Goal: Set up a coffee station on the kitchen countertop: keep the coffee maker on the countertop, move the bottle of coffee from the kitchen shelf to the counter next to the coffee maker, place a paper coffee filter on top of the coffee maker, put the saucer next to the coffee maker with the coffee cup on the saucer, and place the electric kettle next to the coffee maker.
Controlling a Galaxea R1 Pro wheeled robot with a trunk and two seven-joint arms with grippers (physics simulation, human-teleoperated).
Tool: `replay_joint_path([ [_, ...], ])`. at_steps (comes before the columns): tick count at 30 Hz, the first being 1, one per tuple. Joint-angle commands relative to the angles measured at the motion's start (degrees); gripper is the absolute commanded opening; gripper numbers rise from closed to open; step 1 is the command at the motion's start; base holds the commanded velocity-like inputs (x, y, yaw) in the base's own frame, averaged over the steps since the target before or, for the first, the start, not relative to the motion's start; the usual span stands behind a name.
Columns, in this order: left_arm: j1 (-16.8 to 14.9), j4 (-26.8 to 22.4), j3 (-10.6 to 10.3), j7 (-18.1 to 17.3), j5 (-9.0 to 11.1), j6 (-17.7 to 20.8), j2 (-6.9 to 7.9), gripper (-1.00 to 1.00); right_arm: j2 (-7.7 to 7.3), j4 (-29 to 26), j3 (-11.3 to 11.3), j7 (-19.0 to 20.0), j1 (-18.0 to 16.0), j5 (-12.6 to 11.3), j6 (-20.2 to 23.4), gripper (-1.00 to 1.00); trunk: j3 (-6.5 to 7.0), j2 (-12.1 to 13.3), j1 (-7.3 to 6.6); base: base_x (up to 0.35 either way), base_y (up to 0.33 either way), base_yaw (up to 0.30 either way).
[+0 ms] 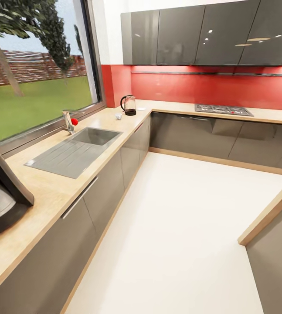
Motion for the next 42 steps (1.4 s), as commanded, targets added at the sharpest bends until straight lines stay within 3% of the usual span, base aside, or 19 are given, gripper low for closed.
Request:
replay_joint_path([
  [1,-0.04,0.05,0.08,-0.01,0.03,-0.19,-0.01,1.0,-0.05,0.05,-0.02,-0.02,-0.03,0.07,-0.17,1.0,0.12,0.36,-0.21,0.0,0.0,0.004],
  [35,-0.05,0.09,0.08,-0.01,-0.05,-0.14,-0.01,1.0,-0.17,0.07,-0.02,-0.11,-0.03,0.08,-0.17,1.0,6.22,14.0,-7.68,0.0,0.0,0.0],
  [42,-0.04,0.07,0.08,-0.01,-0.05,-0.15,-0.01,1.0,-0.17,0.07,-0.02,-0.11,-0.03,0.08,-0.17,1.0,6.22,14.0,-7.68,0.0,0.0,0.0],
])
